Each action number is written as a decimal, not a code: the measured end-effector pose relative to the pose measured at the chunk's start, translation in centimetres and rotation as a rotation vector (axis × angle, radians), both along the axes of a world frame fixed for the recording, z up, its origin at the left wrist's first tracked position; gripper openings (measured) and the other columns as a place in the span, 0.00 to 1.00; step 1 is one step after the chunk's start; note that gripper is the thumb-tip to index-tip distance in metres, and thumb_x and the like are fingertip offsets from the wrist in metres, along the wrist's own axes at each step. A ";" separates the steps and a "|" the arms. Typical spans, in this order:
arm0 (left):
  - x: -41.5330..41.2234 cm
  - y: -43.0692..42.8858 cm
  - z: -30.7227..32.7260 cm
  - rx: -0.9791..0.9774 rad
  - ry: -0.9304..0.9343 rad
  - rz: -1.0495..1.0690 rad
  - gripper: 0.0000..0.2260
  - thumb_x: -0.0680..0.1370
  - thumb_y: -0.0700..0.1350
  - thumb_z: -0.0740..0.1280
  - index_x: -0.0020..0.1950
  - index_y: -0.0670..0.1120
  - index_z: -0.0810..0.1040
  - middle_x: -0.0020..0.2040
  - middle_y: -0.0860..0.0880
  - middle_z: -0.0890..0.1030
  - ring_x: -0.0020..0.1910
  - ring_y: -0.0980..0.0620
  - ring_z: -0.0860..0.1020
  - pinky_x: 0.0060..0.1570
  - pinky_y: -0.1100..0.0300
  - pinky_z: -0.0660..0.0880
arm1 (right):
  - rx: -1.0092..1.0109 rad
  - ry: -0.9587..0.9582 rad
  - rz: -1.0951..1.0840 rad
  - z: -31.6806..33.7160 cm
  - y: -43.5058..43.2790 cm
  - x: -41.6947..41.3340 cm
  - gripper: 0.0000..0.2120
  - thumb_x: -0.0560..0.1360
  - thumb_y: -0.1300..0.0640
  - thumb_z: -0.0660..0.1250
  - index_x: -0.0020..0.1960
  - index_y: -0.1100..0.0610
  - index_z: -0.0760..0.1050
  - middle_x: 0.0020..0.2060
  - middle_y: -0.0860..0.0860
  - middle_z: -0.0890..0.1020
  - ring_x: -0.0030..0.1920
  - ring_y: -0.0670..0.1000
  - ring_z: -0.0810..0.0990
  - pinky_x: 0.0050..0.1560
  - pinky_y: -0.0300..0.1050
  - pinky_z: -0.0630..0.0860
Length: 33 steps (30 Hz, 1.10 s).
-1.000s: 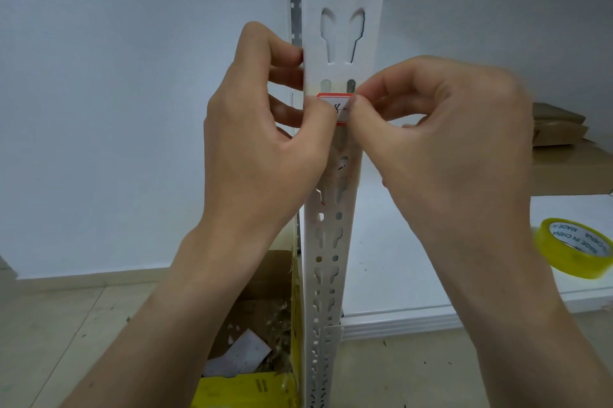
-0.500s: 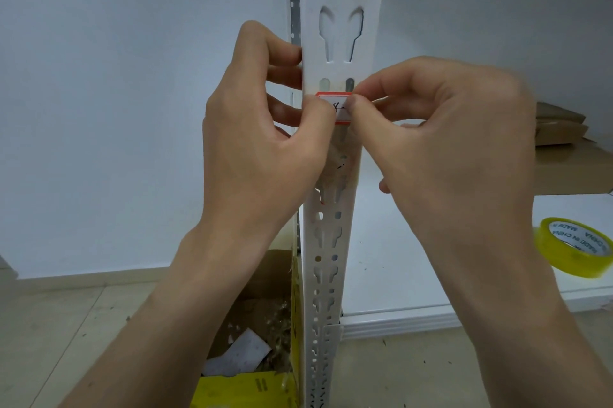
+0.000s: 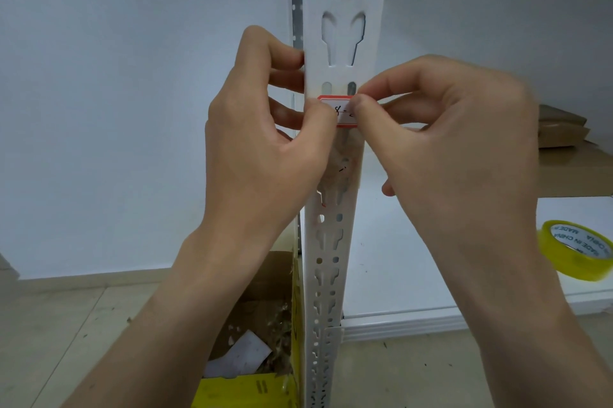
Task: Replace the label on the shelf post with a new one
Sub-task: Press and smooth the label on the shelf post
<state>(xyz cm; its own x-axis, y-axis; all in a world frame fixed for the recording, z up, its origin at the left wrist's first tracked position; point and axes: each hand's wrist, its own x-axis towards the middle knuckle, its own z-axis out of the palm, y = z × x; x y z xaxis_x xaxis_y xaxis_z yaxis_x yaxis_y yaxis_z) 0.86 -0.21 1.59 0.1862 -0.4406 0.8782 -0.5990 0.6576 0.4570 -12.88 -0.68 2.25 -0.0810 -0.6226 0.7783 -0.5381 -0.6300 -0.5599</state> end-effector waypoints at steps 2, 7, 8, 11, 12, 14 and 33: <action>0.1 -0.1 0.0 0.000 -0.007 0.008 0.11 0.76 0.53 0.65 0.53 0.50 0.68 0.50 0.64 0.77 0.49 0.59 0.82 0.38 0.73 0.75 | -0.004 0.002 0.001 0.0 0.0 0.0 0.03 0.74 0.44 0.71 0.46 0.42 0.83 0.36 0.40 0.87 0.30 0.45 0.83 0.36 0.54 0.83; 0.1 -0.2 0.0 -0.005 -0.005 0.018 0.10 0.77 0.48 0.67 0.53 0.50 0.68 0.51 0.63 0.78 0.49 0.59 0.81 0.38 0.72 0.75 | 0.004 -0.004 -0.005 0.1 -0.2 0.1 0.05 0.72 0.43 0.71 0.45 0.40 0.84 0.35 0.39 0.86 0.31 0.46 0.83 0.35 0.54 0.83; 0.1 -0.2 0.0 -0.005 0.000 0.014 0.10 0.78 0.47 0.68 0.53 0.49 0.68 0.50 0.62 0.78 0.48 0.59 0.81 0.38 0.72 0.75 | -0.004 0.002 -0.013 0.1 -0.2 0.1 0.04 0.72 0.43 0.71 0.45 0.41 0.84 0.35 0.39 0.86 0.32 0.47 0.83 0.35 0.54 0.83; 0.0 -0.1 -0.1 -0.005 0.015 0.003 0.09 0.77 0.45 0.68 0.53 0.48 0.68 0.50 0.61 0.79 0.48 0.58 0.82 0.37 0.72 0.74 | 0.015 0.020 -0.015 0.1 -0.3 0.0 0.06 0.72 0.43 0.70 0.44 0.42 0.84 0.35 0.39 0.86 0.34 0.48 0.84 0.37 0.54 0.83; 0.0 -0.1 -0.1 -0.003 0.017 0.005 0.09 0.77 0.46 0.67 0.53 0.49 0.68 0.50 0.61 0.79 0.48 0.58 0.82 0.36 0.72 0.74 | 0.022 0.037 -0.013 0.1 -0.4 0.0 0.07 0.72 0.43 0.70 0.44 0.43 0.85 0.36 0.39 0.86 0.35 0.48 0.84 0.39 0.54 0.84; 0.0 -0.1 -0.1 0.000 0.016 0.011 0.09 0.77 0.46 0.68 0.53 0.49 0.69 0.50 0.61 0.79 0.48 0.59 0.82 0.36 0.72 0.75 | 0.008 0.054 -0.001 0.0 -0.3 0.0 0.07 0.72 0.44 0.71 0.44 0.44 0.85 0.37 0.40 0.86 0.35 0.46 0.84 0.42 0.53 0.84; 0.1 -0.2 -0.2 0.001 0.019 0.005 0.10 0.78 0.46 0.68 0.54 0.49 0.69 0.50 0.63 0.78 0.48 0.60 0.81 0.37 0.72 0.75 | -0.039 -0.033 0.032 -0.3 -0.8 0.1 0.05 0.72 0.45 0.72 0.45 0.44 0.86 0.37 0.41 0.87 0.30 0.45 0.83 0.37 0.54 0.83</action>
